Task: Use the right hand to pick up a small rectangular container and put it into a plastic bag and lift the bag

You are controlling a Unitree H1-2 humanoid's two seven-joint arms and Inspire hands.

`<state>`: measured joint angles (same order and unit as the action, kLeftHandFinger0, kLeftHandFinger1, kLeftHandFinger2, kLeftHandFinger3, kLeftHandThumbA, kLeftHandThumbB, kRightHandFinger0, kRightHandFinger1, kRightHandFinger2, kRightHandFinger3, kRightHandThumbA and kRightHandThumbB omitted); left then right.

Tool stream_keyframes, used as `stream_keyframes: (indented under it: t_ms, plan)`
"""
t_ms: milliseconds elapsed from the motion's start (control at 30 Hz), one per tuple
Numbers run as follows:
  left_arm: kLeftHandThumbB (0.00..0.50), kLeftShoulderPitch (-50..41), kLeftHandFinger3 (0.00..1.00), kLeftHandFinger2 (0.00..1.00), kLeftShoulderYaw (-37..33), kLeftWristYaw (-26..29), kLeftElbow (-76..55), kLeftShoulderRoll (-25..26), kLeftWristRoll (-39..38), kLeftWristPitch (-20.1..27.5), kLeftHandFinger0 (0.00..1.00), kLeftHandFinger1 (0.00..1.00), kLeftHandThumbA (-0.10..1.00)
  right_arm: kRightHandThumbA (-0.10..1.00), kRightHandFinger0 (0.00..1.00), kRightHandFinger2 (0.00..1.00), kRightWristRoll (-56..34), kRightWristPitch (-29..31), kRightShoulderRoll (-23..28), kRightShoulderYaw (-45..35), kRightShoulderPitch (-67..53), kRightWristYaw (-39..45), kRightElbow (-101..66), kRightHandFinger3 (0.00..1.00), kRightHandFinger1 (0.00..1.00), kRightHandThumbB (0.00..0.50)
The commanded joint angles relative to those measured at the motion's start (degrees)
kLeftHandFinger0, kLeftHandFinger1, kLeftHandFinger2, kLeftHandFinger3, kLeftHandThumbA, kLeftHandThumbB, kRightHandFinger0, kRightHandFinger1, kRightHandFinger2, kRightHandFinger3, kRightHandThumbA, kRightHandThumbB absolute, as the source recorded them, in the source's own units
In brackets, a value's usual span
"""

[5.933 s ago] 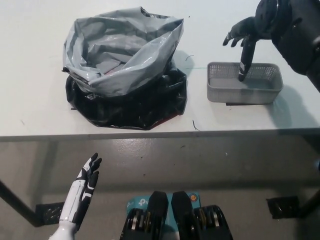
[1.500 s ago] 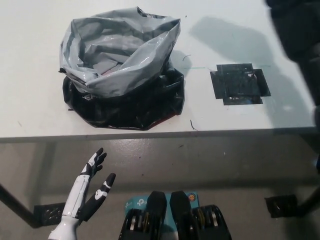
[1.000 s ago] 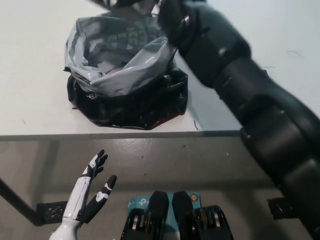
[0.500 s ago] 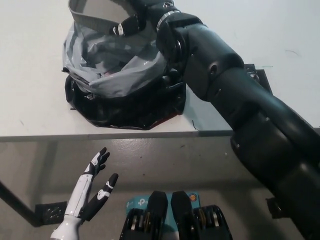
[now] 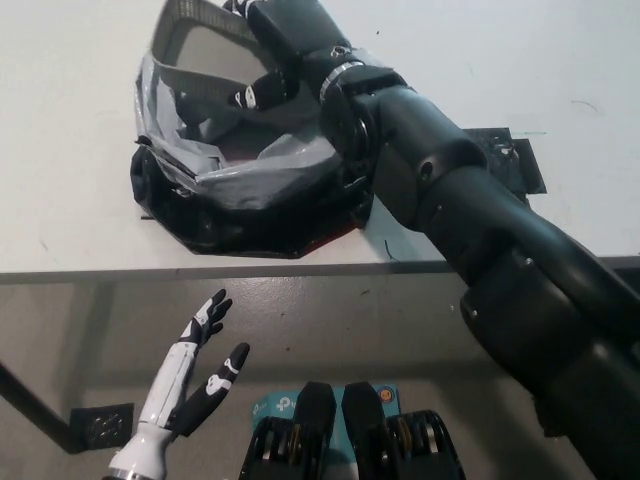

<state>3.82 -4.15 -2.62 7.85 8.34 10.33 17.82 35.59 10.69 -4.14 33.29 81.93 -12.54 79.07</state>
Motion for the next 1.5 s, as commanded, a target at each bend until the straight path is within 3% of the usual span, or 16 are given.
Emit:
stream_keyframes:
  t_ms: [0, 67, 100, 133, 167, 300, 500, 800, 1167, 1267, 1333, 1467]
  plan:
    - [0.222, 1.29, 1.00, 1.00, -0.20, -0.79, -1.92, 0.91, -0.22, 0.46, 1.00, 1.00, 0.79, 0.06, 0.34, 0.77, -0.49, -0.10, -0.06, -0.14, 4.23, 5.76, 0.19, 0.64, 0.51, 0.266]
    - [0.240, 1.37, 1.00, 1.00, -0.33, -0.86, -2.19, 1.00, 0.30, -0.15, 1.00, 1.00, 0.81, 0.32, 0.65, 0.94, -2.05, -2.27, 0.05, -1.22, 4.89, 12.93, 0.78, 1.00, 0.76, 0.374]
    - [0.241, 1.39, 1.00, 1.00, -0.35, -0.85, -2.37, 0.92, 0.42, -0.45, 1.00, 1.00, 0.82, 0.43, 0.86, 1.00, -2.49, -3.95, 0.12, -1.49, 5.37, 16.69, 1.04, 1.00, 0.97, 0.411]
    - [0.240, 1.38, 1.00, 1.00, -0.36, -0.87, -2.50, 0.88, 0.38, -0.58, 1.00, 1.00, 0.82, 0.45, 0.93, 1.00, -2.33, -4.89, 0.16, -1.36, 5.64, 18.53, 1.12, 1.00, 1.00, 0.428]
    - [0.241, 1.33, 1.00, 1.00, -0.36, -0.89, -2.68, 0.89, 0.45, -0.87, 1.00, 1.00, 0.82, 0.55, 1.00, 1.00, -2.45, -6.20, 0.14, -1.45, 5.94, 20.64, 1.37, 1.00, 1.00, 0.476]
    - [0.225, 2.26, 1.00, 1.00, -0.06, -0.86, -2.52, 1.04, 0.06, -0.65, 1.00, 1.00, 0.80, 0.76, 1.00, 1.00, -2.50, -10.85, 0.57, -1.41, 7.75, 28.41, 2.20, 1.00, 1.00, 0.500]
    - [0.223, 3.04, 1.00, 1.00, 0.04, -0.57, -1.76, 1.11, 0.35, -0.11, 1.00, 1.00, 0.82, 0.91, 1.00, 1.00, -1.54, -10.84, 2.32, -0.47, 9.14, 33.83, 2.00, 1.00, 1.00, 0.500]
    - [0.233, 3.73, 1.00, 1.00, 0.10, -0.83, -0.88, 0.97, -0.36, -0.01, 1.00, 1.00, 0.82, 0.91, 1.00, 1.00, -2.11, -11.00, 3.82, -1.51, 9.63, 34.53, 0.64, 1.00, 1.00, 0.500]
    - [0.243, 4.02, 1.00, 1.00, 0.11, -0.57, -0.60, 1.34, 0.52, -0.08, 1.00, 1.00, 0.85, 1.00, 1.00, 1.00, -6.53, -5.26, 7.70, -9.75, 15.23, 27.06, -6.89, 1.00, 1.00, 0.500]
    - [0.239, 3.86, 1.00, 1.00, -0.01, -0.71, -0.82, 1.32, 0.53, -0.21, 1.00, 1.00, 0.84, 1.00, 1.00, 1.00, -9.58, -4.14, 9.15, -13.85, 16.65, 27.50, -10.98, 1.00, 1.00, 0.491]
    - [0.242, 3.67, 1.00, 1.00, -0.17, -0.56, -1.03, 1.11, 1.04, -0.47, 1.00, 1.00, 0.85, 1.00, 1.00, 1.00, -11.65, -4.46, 9.96, -16.47, 15.90, 28.86, -14.23, 1.00, 1.00, 0.454]
    - [0.241, 3.67, 1.00, 1.00, -0.09, -0.78, -1.32, 1.05, 0.68, -0.82, 1.00, 1.00, 0.84, 1.00, 1.00, 1.00, -14.16, -7.24, 11.23, -19.08, 14.37, 35.44, -19.10, 1.00, 1.00, 0.499]
